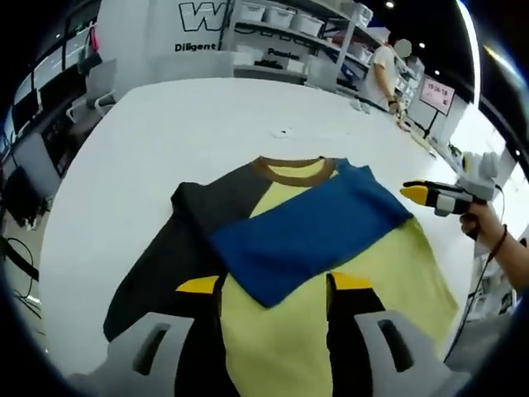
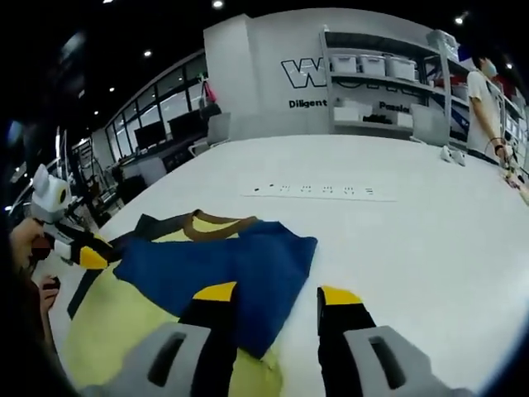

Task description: Fold the garment on the visible template until the final outline fits inside the template.

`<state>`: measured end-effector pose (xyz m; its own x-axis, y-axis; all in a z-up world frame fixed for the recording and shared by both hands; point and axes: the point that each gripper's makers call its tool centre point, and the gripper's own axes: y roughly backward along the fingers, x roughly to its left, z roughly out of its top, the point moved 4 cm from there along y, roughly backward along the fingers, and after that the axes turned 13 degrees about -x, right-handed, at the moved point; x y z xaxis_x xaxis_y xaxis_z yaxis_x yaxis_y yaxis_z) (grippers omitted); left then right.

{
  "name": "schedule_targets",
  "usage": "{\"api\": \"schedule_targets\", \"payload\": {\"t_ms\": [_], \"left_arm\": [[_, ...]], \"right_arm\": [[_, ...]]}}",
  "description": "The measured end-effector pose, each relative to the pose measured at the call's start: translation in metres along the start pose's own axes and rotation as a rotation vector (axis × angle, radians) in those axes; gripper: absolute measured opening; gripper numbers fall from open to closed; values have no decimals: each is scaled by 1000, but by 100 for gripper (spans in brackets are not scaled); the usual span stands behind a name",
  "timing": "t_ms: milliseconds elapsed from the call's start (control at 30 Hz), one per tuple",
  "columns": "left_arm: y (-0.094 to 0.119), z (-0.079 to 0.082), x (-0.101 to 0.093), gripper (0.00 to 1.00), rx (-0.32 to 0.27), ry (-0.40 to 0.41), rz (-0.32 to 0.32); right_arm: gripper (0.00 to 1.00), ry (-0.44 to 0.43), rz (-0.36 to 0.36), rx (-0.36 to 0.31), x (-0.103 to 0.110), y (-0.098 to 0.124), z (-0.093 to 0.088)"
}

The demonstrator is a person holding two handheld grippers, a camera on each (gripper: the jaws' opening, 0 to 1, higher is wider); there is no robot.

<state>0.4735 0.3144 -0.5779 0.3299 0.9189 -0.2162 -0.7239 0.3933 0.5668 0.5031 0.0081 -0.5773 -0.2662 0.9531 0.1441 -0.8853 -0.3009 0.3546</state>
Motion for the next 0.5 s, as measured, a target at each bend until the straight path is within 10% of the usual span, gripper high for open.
{"api": "schedule_targets", "payload": {"t_ms": [500], "left_arm": [[-9,-21,-2,26,34,103,51]], "right_arm": [[14,-79,-59,74,-4,16,-34]]}}
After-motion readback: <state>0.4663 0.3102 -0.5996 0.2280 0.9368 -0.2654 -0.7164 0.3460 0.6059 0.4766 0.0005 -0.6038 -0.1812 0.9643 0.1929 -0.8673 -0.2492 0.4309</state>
